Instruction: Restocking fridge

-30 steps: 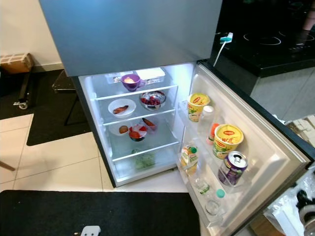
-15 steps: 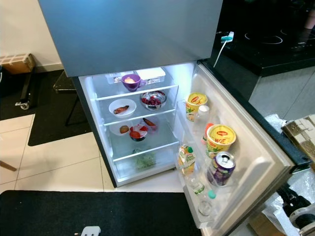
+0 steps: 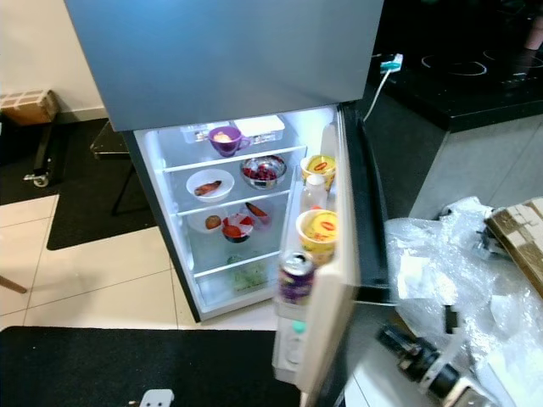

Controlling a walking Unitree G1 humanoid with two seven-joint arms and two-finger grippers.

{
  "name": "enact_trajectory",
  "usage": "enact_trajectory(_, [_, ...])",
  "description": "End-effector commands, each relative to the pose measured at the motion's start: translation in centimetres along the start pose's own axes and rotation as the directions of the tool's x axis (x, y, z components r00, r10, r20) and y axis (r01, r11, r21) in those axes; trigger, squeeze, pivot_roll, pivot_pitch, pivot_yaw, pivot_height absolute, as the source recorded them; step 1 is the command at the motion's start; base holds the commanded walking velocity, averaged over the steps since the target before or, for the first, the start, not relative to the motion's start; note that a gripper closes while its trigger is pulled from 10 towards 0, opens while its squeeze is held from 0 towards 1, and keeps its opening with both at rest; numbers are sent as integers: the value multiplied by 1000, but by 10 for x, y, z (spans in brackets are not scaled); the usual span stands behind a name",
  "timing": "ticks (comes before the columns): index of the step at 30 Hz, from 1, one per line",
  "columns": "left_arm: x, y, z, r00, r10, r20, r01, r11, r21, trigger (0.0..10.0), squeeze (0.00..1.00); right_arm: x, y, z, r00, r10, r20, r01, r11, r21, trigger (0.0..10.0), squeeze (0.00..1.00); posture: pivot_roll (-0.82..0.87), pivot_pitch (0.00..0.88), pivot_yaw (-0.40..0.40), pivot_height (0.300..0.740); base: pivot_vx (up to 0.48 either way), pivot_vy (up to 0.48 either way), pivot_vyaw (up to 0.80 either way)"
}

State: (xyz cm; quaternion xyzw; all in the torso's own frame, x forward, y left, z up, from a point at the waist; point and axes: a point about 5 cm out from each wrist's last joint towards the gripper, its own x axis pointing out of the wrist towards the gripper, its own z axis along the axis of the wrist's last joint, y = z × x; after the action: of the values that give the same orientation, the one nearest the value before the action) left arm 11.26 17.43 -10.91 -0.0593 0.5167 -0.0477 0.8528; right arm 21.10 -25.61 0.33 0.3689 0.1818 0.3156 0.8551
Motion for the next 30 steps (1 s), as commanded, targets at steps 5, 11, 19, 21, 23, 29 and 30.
enact_trajectory(5, [-1,-1,-6,1000,-2,-25,2,1000,0,10000,0,36,25,1,976,212,-55,-213,977,-23,10000,0,-17,0,-13,740,0,0,0])
enact_trajectory(11, [-1,-2,-6,1000,-4,-26,4,1000,2,10000,0,66,38,16,969,248,-3,-248,964,-95,10000,0,-14,0,-17,740,0,0,0])
enact_trajectory(19, [-1,-2,-6,1000,-7,-25,7,1000,2,10000,0,131,55,45,994,97,49,-79,956,-284,10000,0,-12,0,-15,740,0,0,0])
enact_trajectory(21, [-1,-2,-6,1000,-5,-24,5,1000,0,10000,0,139,58,46,997,68,43,-51,950,-307,10000,0,-1,0,-19,740,0,0,0])
enact_trajectory(23, [-1,-2,-6,1000,-3,-22,3,1000,-4,10000,0,153,62,46,1000,12,25,-3,931,-365,10000,0,-1,0,-19,740,0,0,0])
enact_trajectory(29, [-1,-2,-8,1000,-3,-25,3,1000,-6,10000,0,153,57,22,995,-62,-74,21,888,-459,10000,0,3,0,-20,740,0,0,0])
enact_trajectory(30, [-1,-2,-8,1000,-3,-25,3,1000,-6,10000,0,153,56,20,994,-72,-83,25,883,-469,10000,0,3,0,-20,740,0,0,0])
